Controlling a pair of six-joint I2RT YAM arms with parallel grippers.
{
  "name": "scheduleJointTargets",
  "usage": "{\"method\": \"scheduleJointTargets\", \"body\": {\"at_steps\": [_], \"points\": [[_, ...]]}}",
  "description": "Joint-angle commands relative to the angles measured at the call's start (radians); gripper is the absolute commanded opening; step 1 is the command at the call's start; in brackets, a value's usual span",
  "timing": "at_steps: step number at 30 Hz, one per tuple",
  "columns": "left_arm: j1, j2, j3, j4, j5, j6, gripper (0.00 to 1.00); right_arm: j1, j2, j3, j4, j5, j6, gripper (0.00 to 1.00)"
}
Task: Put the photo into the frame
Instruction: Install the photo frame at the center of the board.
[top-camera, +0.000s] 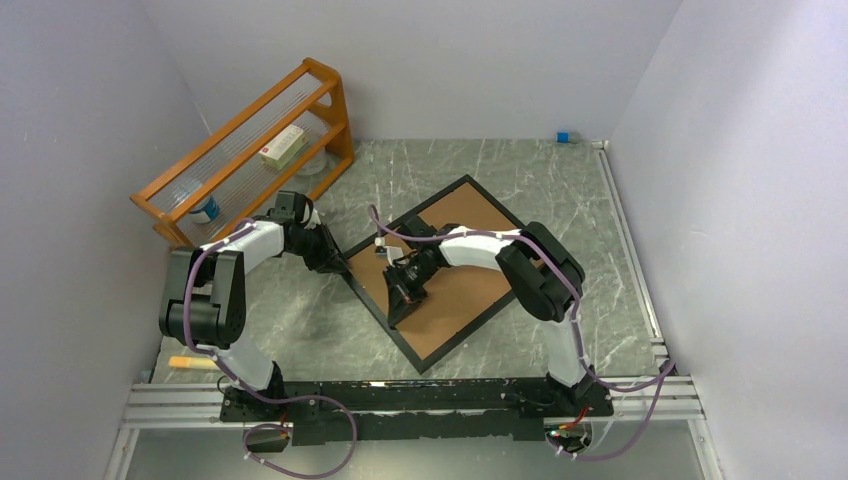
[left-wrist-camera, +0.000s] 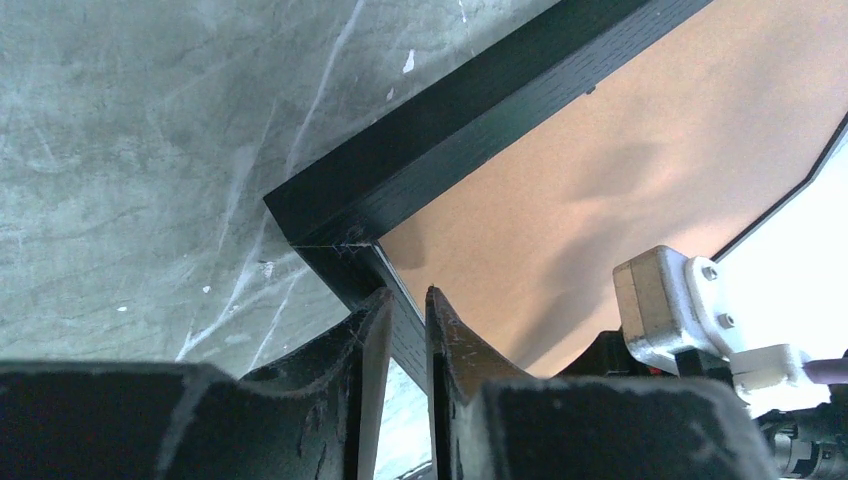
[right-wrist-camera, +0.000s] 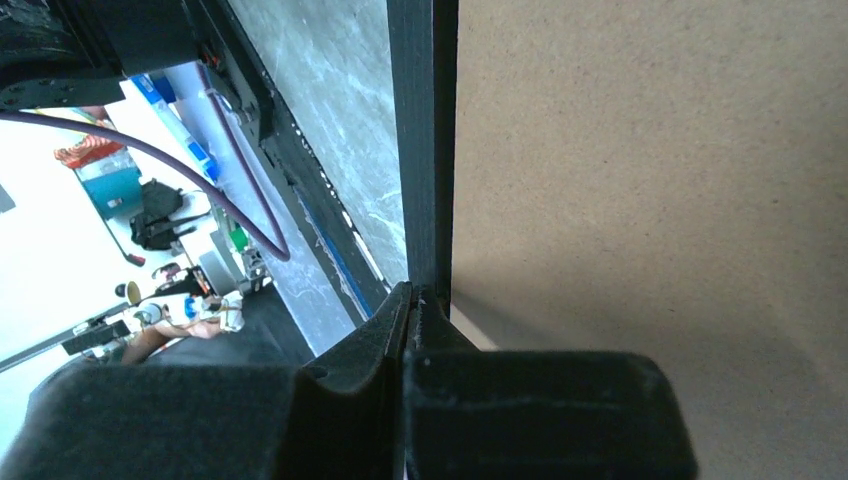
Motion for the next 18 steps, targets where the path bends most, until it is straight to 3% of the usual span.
{"method": "scheduleJointTargets", "body": {"at_steps": [1,18], "points": [[-0.013,0.046,-0.019,-0.061,-0.088,0.041,0.26,0.000,0.021,0.021,-0.063,0.047,-0.052,0.01],[-0.014,0.051,-0.002,-0.083,-0.106,0.056,0.25,-0.079,0.090,-0.020,-0.008,0.277,0.008,0.00]]}}
